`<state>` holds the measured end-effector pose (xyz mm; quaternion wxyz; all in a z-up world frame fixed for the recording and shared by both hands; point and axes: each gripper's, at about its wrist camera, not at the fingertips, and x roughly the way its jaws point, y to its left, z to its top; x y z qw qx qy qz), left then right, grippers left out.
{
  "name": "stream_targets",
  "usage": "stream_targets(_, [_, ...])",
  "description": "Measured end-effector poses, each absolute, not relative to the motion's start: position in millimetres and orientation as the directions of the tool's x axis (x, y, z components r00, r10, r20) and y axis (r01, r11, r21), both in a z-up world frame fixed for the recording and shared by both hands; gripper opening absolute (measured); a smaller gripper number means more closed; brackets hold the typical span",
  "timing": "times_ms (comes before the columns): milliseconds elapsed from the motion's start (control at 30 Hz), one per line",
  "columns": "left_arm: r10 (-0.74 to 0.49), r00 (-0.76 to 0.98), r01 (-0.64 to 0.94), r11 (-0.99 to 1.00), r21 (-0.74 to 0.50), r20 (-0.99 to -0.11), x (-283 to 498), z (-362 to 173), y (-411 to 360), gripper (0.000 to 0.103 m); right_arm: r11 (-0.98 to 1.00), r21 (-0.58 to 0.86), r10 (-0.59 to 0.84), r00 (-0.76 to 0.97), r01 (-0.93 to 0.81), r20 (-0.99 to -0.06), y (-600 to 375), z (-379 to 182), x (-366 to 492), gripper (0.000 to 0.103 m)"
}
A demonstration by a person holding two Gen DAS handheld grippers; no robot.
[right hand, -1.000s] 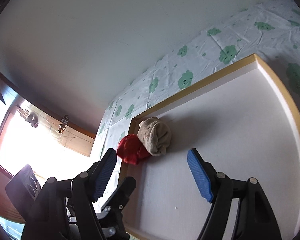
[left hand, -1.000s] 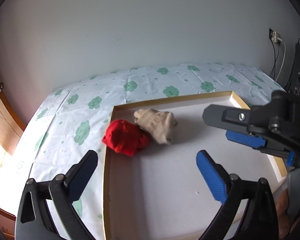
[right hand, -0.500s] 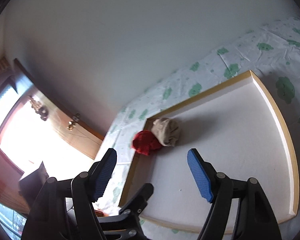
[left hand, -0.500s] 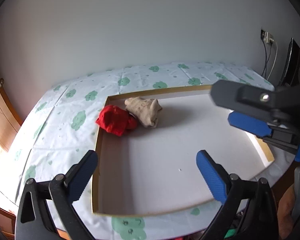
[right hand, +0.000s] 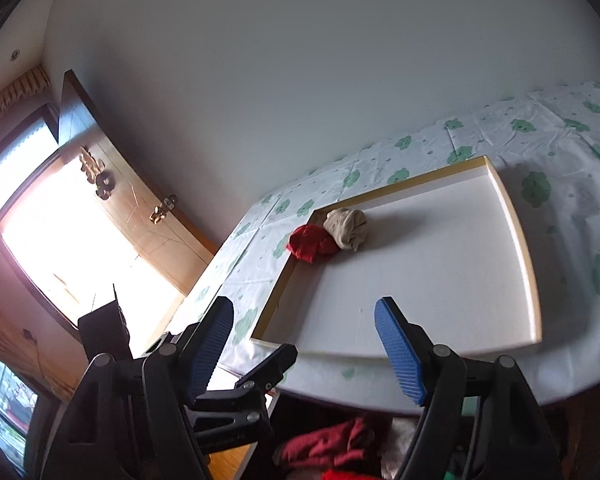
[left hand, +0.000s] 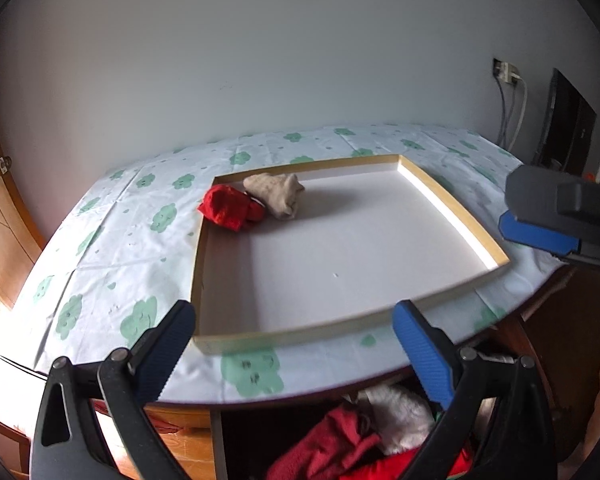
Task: Take underwear out of drawer
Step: 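Withdraw both open tools up from the box, then lower both open tools into the open drawer toward the red clothes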
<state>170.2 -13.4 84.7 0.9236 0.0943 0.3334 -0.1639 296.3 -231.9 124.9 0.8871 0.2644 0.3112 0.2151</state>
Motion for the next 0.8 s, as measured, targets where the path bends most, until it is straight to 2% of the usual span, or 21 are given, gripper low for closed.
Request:
stream_targets(367, [-0.31,0.693,0.425,0.905,0.022,-0.651,115.4,77.4,7.1,0.1,0.681,0.696,0.654,0.615,-0.227,-0.44,-260.3,120.6,230.4,0.075])
stream_targets(533, [-0.257,0.695,0.398,0.915,0.062,-0.671,102.4,59.6,21.6,0.101,0.694,0.682,0.647,0.613,-0.229,-0.453,-278.3,119.6,199.6,0.075])
stream_targets(800, [-0.184,0.666,0.406,0.902,0.144,-0.723,93.9,15.1,28.1,0.101,0.783,0.592,0.565,0.615,-0.19,-0.55,-274.3,75.0,180.3,0.075])
